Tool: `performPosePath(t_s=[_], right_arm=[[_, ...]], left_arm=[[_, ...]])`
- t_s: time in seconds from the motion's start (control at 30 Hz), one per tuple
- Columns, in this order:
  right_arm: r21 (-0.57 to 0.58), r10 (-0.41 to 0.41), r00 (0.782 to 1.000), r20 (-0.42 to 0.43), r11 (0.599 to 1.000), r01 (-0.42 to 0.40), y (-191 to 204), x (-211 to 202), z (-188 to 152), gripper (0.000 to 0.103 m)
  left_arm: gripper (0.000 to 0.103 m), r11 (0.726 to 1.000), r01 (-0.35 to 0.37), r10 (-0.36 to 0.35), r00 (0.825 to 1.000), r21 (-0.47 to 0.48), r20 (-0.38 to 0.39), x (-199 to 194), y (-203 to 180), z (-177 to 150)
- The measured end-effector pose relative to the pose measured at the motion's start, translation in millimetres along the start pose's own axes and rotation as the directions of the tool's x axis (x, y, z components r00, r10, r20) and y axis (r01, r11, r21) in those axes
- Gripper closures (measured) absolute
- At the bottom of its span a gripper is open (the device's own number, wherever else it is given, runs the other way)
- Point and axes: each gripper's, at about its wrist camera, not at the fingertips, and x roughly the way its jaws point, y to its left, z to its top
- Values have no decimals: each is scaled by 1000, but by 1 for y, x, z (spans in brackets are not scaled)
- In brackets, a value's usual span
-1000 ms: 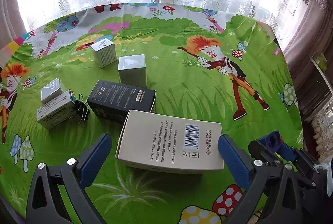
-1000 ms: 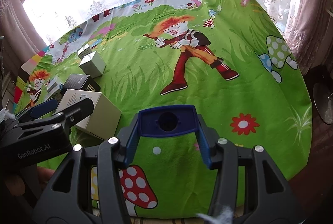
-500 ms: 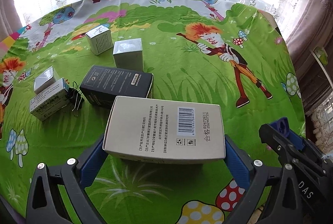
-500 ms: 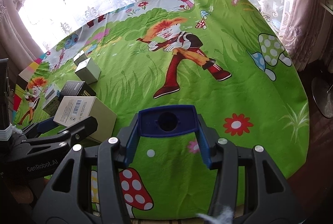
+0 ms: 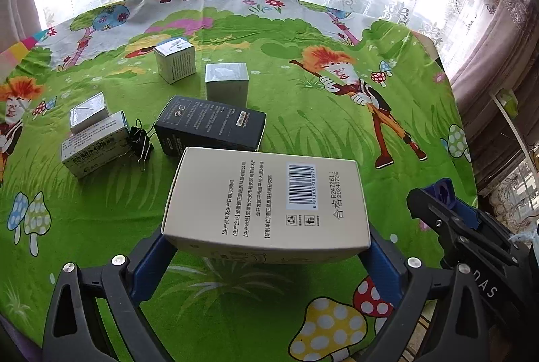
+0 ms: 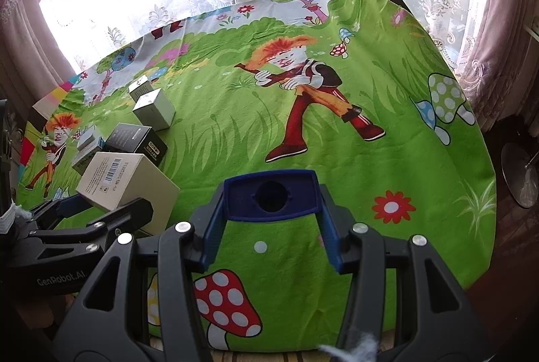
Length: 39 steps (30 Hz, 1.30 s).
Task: Organize rigid objects
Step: 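Carry the beige box and blue holder into the purple box and open both tools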
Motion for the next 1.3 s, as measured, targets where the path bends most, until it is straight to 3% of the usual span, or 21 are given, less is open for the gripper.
performPosePath(t_s=[0.3, 0.7, 0.97, 1.3], right_arm=[[-80, 70, 997, -12, 994, -71, 44, -13, -4, 49], [-256, 173, 982, -78, 948, -188, 133, -32, -28, 49], [-365, 239, 961, -136, 890, -273, 197, -47, -49, 48], [-504, 314, 922, -227, 772, -387, 287, -62, -82, 48]], left_arm=[[3, 990, -5, 15, 997, -138, 70, -48, 55, -25], [3, 947, -31, 80, 987, -319, 141, -108, 145, -71], [3, 890, -73, 162, 973, -450, 164, -147, 215, -115], [3, 798, -178, 311, 940, -576, 140, -202, 303, -189]])
